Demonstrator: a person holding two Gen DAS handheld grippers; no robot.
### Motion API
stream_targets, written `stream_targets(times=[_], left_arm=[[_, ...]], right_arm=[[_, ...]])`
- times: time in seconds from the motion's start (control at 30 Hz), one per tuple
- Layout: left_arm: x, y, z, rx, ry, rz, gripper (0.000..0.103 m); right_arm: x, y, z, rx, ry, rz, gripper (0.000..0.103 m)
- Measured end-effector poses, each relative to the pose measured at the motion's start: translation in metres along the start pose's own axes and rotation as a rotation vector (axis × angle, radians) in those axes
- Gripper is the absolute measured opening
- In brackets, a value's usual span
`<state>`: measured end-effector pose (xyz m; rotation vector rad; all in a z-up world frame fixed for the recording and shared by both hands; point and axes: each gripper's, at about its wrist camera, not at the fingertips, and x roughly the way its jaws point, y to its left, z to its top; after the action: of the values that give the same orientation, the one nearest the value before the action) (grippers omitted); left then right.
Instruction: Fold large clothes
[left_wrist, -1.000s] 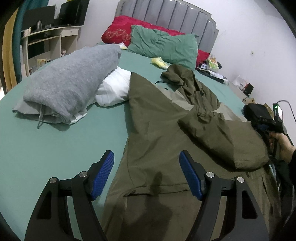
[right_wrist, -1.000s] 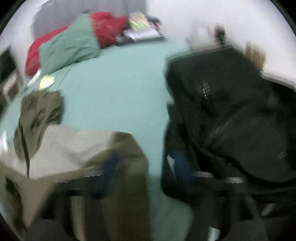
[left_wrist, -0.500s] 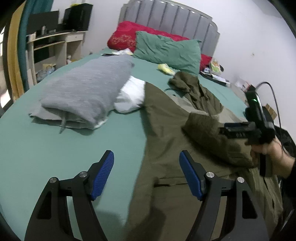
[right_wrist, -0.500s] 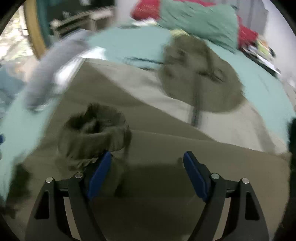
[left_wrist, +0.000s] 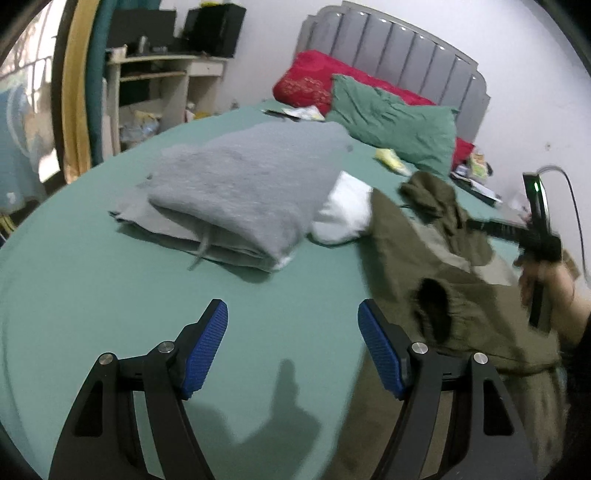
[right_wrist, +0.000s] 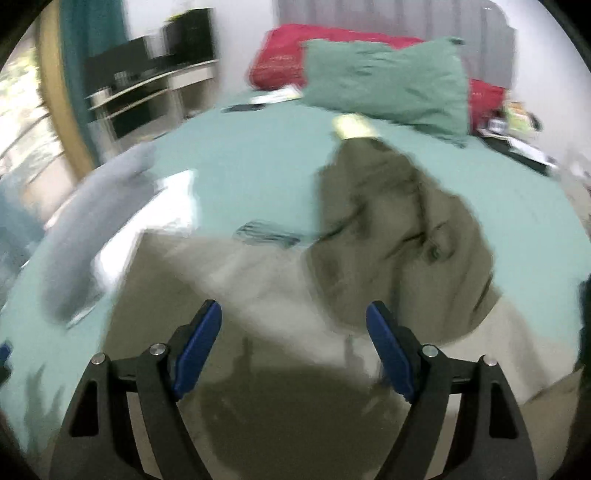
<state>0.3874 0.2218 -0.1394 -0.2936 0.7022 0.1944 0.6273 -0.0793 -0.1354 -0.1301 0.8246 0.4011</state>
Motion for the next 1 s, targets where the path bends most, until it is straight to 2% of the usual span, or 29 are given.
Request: stream_targets(times=[0.07, 0.2, 0.27, 0.33, 0.4, 0.43, 0.47, 0.5, 0.57, 0.6, 0.77, 0.87, 0.9, 0.93, 1.0], left_arm=[[0.014, 0.006, 0.001, 0.008, 0.031, 0.049, 0.076], [0.031, 0.022, 0.004, 0.0, 0.07, 0.076, 0.076], [0.034, 0.029, 0.005, -0.023, 0.086, 0.043, 0.076], [0.036, 0.031, 0.005, -0.034, 0.082, 0.035, 0.076], [0.046, 0.031, 0.004, -0.04, 0.127, 0.035, 0.076], [0.048, 0.03, 0.003, -0.045, 0.144, 0.027, 0.076], [0.049, 0.029, 0.002, -0.051, 0.155, 0.014, 0.076], [0.047, 0.029, 0.002, -0.049, 0.153, -0.002, 0.076], [0.041, 0.024, 0.001, -0.031, 0.144, -0.004, 0.076], [0.036, 0.021, 0.002, -0.027, 0.134, -0.007, 0.076], [0.023, 0.013, 0.003, -0.039, 0.098, -0.05, 0.076], [0.024, 0.006, -0.002, -0.046, 0.109, -0.065, 0.076], [0.024, 0.004, -0.004, -0.052, 0.113, -0.084, 0.076], [0.026, 0.001, -0.003, -0.054, 0.119, -0.096, 0.076], [0.027, -0.005, -0.005, -0.063, 0.138, -0.123, 0.076]], right_arm=[[0.021, -0.01, 0.021, -0.007, 0.007, -0.059, 0.081], [0.072, -0.003, 0.066, -0.073, 0.021, -0.135, 0.081], [0.1, 0.001, 0.078, -0.122, 0.04, -0.207, 0.081], [0.127, 0.009, 0.089, -0.167, 0.103, -0.267, 0.081], [0.149, 0.017, 0.096, -0.233, 0.141, -0.328, 0.08], [0.156, 0.018, 0.097, -0.26, 0.168, -0.352, 0.052], [0.161, 0.013, 0.1, -0.253, 0.189, -0.379, 0.007], [0.154, 0.003, 0.103, -0.199, 0.177, -0.394, 0.007], [0.114, -0.025, 0.107, -0.01, 0.051, -0.375, 0.006], [0.09, -0.038, 0.1, 0.07, -0.009, -0.351, 0.006], [0.002, -0.063, 0.04, 0.166, -0.096, -0.289, 0.006], [-0.054, -0.075, -0.022, 0.321, -0.107, -0.177, 0.006], [-0.074, -0.078, -0.048, 0.393, -0.124, -0.166, 0.006], [-0.09, -0.078, -0.081, 0.466, -0.114, -0.124, 0.006], [-0.106, -0.07, -0.127, 0.525, -0.087, -0.071, 0.008]])
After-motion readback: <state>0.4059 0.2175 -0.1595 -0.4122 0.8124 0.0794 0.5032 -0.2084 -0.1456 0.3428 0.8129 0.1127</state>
